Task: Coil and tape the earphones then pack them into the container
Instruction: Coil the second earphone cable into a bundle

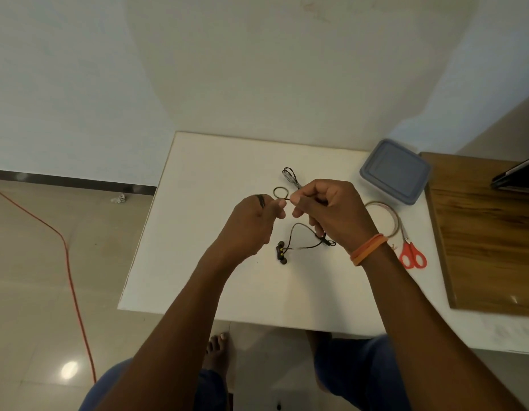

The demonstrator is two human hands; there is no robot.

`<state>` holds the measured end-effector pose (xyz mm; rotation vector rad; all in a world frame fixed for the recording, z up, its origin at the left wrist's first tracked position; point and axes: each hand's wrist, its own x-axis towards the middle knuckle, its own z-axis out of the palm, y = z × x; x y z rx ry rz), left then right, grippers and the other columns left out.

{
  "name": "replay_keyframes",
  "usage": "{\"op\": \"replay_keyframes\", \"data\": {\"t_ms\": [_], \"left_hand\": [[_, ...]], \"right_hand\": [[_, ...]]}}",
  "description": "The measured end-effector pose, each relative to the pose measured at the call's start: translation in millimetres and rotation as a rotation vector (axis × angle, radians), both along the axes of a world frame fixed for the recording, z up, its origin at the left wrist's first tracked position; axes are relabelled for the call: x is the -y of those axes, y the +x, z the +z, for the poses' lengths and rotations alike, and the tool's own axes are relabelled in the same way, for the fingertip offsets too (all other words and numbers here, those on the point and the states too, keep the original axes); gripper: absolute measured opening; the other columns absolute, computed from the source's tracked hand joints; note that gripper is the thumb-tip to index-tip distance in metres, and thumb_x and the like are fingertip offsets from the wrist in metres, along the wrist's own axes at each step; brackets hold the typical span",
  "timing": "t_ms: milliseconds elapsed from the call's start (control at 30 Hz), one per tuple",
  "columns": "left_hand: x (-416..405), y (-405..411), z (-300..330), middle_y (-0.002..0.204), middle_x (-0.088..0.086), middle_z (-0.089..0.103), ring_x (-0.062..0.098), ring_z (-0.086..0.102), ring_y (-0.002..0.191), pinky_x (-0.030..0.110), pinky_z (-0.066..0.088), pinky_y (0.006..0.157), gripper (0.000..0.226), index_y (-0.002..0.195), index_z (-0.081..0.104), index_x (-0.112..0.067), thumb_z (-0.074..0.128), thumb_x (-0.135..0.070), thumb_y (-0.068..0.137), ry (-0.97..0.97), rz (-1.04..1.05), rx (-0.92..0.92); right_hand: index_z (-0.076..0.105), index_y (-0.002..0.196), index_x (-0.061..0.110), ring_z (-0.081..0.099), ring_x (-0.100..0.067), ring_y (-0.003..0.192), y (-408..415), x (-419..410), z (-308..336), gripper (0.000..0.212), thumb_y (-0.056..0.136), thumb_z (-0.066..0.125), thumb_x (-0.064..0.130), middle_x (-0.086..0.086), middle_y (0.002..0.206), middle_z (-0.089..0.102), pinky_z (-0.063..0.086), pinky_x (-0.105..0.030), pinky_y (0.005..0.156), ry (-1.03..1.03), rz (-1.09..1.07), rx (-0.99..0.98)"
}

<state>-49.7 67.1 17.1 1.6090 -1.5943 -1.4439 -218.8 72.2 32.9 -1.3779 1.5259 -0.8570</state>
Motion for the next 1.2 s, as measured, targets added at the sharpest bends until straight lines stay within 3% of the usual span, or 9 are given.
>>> {"op": "replay_keyframes", "data": {"t_ms": [133, 300, 433, 567, 700, 833, 933, 1033, 1200], "left_hand": [[-2, 0, -5, 0.049, -0.001, 0.049, 0.007, 0.041, 0.033, 0.021, 0.036, 0.042, 0.036, 0.080, 0.064, -0.013, 0.049, -0.039, 0.100, 0.056, -0.208, 0.178], [-14, 0, 6, 0.046, 0.001, 0.042, 0.013, 0.032, 0.037, 0.020, 0.032, 0.040, 0.052, 0.077, 0.062, -0.010, 0.049, -0.056, 0.095, 0.367, -0.577, 0.058], [-12, 3, 18, 0.040, 0.001, 0.034, 0.012, 0.025, 0.030, 0.019, 0.026, 0.035, 0.052, 0.069, 0.059, -0.010, 0.044, -0.051, 0.099, 0.447, -0.647, -0.150], [-7, 12, 20, 0.035, -0.003, 0.033, 0.007, 0.023, 0.023, 0.012, 0.026, 0.032, 0.053, 0.063, 0.057, -0.011, 0.042, -0.048, 0.098, 0.549, -0.572, -0.525], [3, 18, 10, 0.035, -0.004, 0.042, 0.006, 0.028, 0.022, 0.012, 0.028, 0.030, 0.051, 0.055, 0.047, -0.017, 0.047, -0.047, 0.097, 0.792, -0.399, -1.074], [7, 21, 5, 0.040, 0.006, 0.049, 0.012, 0.021, 0.025, 0.018, 0.028, 0.033, 0.057, 0.058, 0.043, -0.014, 0.032, -0.049, 0.102, 0.898, -0.337, -1.465], [8, 21, 6, 0.041, 0.007, 0.039, 0.009, 0.016, 0.026, 0.018, 0.027, 0.034, 0.057, 0.059, 0.040, -0.014, 0.029, -0.050, 0.103, 0.903, -0.275, -1.577], [7, 22, 5, 0.043, 0.003, 0.034, 0.008, 0.016, 0.026, 0.016, 0.025, 0.032, 0.057, 0.059, 0.036, -0.015, 0.029, -0.051, 0.103, 0.929, -0.251, -1.613], [7, 22, 4, 0.044, 0.005, 0.036, 0.009, 0.017, 0.027, 0.017, 0.028, 0.034, 0.056, 0.060, 0.036, -0.015, 0.029, -0.050, 0.103, 0.961, -0.261, -1.567]], "right_hand": [[0.065, 0.097, 0.010, 0.053, 0.001, 0.047, 3, 3, -1, 0.010, 0.094, 0.061, 0.019, -0.004, 0.068, 0.072, 0.040, -0.011, 0.046, -0.031, -0.040, 0.005], [0.063, 0.089, 0.012, 0.058, -0.002, 0.059, -5, 6, -14, 0.013, 0.094, 0.060, 0.024, -0.001, 0.064, 0.069, 0.043, -0.009, 0.063, -0.112, -0.076, -0.128], [0.066, 0.083, 0.011, 0.064, -0.008, 0.062, -6, 6, -22, 0.017, 0.092, 0.064, 0.026, 0.000, 0.064, 0.069, 0.053, -0.026, 0.068, -0.046, -0.014, -0.174], [0.070, 0.089, 0.007, 0.065, -0.009, 0.071, 1, 5, -23, 0.020, 0.092, 0.065, 0.027, 0.000, 0.077, 0.073, 0.052, -0.027, 0.075, 0.039, 0.063, -0.090], [0.072, 0.099, 0.018, 0.063, -0.001, 0.095, 12, 1, -7, 0.015, 0.085, 0.072, 0.013, 0.010, 0.098, 0.072, 0.047, -0.012, 0.078, -0.164, -0.032, -0.018], [0.073, 0.101, 0.024, 0.054, 0.000, 0.119, 28, -6, 1, 0.030, 0.081, 0.071, 0.001, 0.023, 0.104, 0.067, 0.040, -0.021, 0.103, -0.364, 0.056, -0.023], [0.071, 0.108, 0.022, 0.051, 0.003, 0.120, 39, -10, -3, 0.041, 0.078, 0.064, -0.004, 0.028, 0.105, 0.062, 0.038, -0.019, 0.106, -0.410, 0.062, -0.061], [0.072, 0.109, 0.012, 0.054, 0.002, 0.111, 41, -10, -8, 0.036, 0.076, 0.065, 0.000, 0.015, 0.105, 0.065, 0.039, -0.014, 0.102, -0.546, 0.094, -0.112], [0.075, 0.090, 0.013, 0.064, -0.001, 0.090, 31, -6, -2, 0.007, 0.086, 0.070, 0.010, 0.008, 0.090, 0.073, 0.045, -0.018, 0.079, -0.289, 0.093, 0.080]]}}
